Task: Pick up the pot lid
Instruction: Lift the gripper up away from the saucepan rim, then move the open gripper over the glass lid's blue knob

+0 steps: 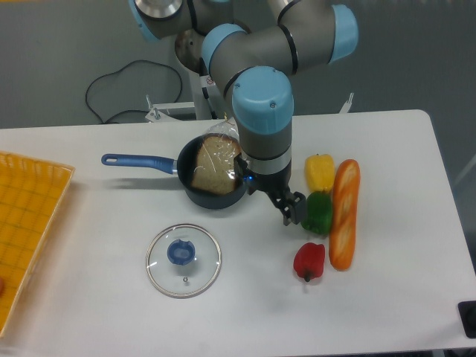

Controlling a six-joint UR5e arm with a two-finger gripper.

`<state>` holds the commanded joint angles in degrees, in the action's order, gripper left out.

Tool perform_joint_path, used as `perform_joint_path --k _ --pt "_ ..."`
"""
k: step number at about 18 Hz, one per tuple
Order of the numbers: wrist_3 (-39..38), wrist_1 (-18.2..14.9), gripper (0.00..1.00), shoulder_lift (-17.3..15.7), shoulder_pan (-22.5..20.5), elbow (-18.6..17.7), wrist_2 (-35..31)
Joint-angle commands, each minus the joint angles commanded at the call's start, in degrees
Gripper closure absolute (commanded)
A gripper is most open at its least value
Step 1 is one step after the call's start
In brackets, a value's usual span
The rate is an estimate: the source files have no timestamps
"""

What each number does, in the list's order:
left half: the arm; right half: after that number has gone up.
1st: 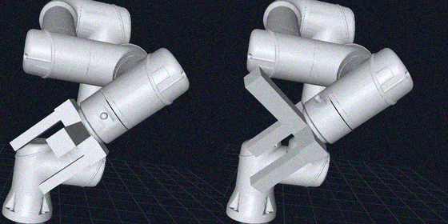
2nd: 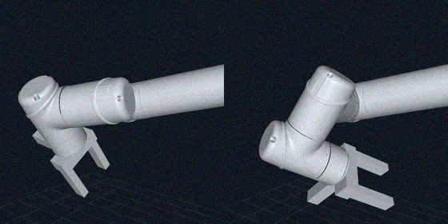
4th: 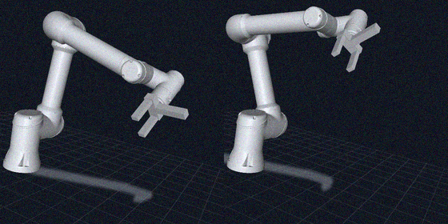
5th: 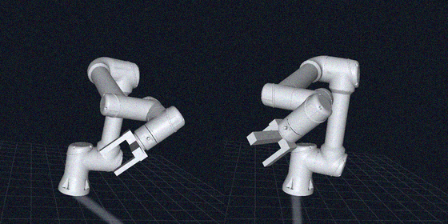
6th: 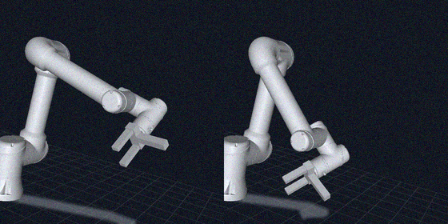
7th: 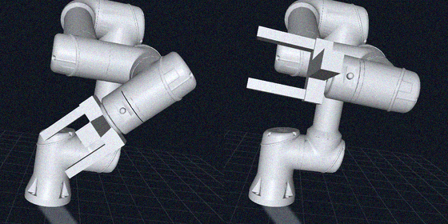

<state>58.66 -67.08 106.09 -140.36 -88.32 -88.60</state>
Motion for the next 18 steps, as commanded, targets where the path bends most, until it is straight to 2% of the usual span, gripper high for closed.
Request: perform_joint_path --k 2,4,6,9,18 --pt "-4.5 4.1 0.00 -0.2 0.3 -2.0 0.1" --pt "-7.3 5.4 0.00 -0.5 0.6 -3.3 0.0" --pt "-15.8 6.0 0.00 -1.2 1.0 -4.5 0.0" --pt "-18.1 12.4 0.00 -0.8 2.5 -7.0 -0.5" --pt "-28.9 12.5 0.00 0.2 5.5 -6.8 -1.9"
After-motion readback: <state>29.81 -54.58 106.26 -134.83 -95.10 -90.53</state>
